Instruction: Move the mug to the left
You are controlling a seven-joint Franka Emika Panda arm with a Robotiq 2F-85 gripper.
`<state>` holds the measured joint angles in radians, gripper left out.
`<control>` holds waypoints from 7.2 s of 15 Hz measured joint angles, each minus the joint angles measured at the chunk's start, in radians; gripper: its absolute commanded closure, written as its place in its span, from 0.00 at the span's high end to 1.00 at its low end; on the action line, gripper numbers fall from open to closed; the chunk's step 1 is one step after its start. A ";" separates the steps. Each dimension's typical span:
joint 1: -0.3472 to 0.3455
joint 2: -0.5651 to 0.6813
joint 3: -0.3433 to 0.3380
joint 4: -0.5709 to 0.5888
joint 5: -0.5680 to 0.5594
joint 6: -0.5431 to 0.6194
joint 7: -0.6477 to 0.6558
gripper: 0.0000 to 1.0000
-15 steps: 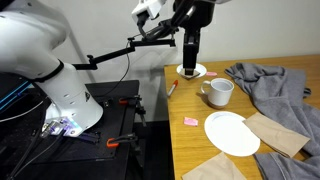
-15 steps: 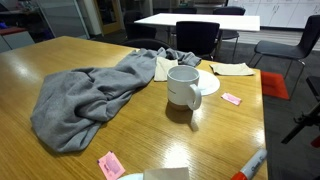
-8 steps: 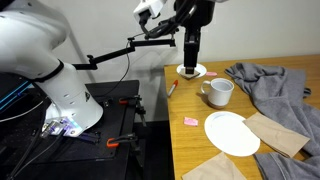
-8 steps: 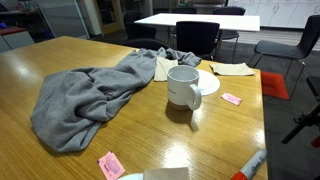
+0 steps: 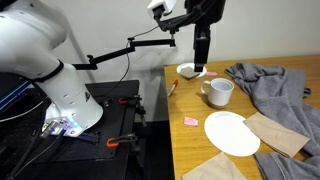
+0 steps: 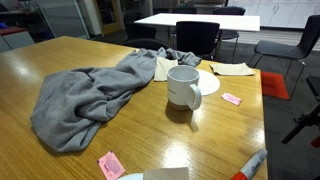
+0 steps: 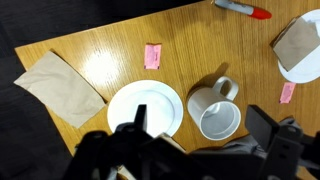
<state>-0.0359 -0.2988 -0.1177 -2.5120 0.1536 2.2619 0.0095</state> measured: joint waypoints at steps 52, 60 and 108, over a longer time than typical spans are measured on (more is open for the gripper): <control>0.001 0.778 0.136 0.457 -0.087 0.273 -0.146 0.72; 0.003 0.797 0.136 0.457 -0.089 0.293 -0.146 0.12; 0.145 0.945 0.166 0.802 -0.186 0.146 -0.123 0.03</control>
<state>0.1094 0.6466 0.0488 -1.7105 -0.0328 2.4081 -0.1131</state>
